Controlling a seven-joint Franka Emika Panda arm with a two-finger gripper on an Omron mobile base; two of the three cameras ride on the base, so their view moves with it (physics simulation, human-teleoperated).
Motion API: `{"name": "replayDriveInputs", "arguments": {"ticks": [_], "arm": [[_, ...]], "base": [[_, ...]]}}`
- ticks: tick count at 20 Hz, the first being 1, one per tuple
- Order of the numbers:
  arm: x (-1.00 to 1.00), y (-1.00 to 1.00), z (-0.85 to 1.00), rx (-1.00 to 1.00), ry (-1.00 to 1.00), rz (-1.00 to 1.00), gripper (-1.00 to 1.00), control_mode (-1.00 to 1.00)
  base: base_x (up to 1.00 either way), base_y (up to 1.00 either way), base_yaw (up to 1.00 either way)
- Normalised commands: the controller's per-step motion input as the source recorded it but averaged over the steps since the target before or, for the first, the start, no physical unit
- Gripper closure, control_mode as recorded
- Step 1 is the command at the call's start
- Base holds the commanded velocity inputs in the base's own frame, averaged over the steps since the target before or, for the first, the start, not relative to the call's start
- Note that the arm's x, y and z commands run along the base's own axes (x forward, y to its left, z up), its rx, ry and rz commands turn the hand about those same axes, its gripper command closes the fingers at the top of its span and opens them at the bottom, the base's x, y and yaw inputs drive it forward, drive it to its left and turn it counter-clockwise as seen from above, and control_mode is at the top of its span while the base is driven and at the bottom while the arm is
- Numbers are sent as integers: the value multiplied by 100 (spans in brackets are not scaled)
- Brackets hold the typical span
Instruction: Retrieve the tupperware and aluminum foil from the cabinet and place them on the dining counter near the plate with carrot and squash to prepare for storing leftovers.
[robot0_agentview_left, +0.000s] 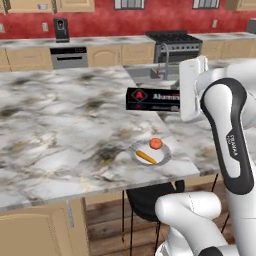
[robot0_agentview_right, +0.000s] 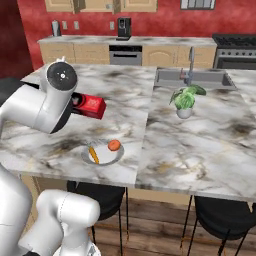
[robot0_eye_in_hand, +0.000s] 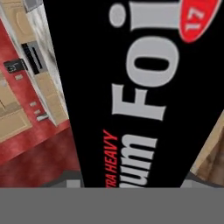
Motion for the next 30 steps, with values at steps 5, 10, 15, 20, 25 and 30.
{"name": "replayDriveInputs", "arguments": {"ticks": [5, 10, 15, 20, 25, 30], "arm": [[0, 0, 0, 0, 0, 0, 100, 100], [12, -38, -3, 0, 5, -14, 100, -100], [31, -55, -13, 0, 13, -36, 100, -100], [33, -66, -22, 4, 10, -49, 100, -100], [14, -71, -19, 9, 3, -36, 100, -100], [2, -74, -3, 13, 0, -18, 100, -100]], "base": [[0, -38, 19], [0, 0, 0], [0, 0, 0], [0, 0, 0], [0, 0, 0], [0, 0, 0]]}}
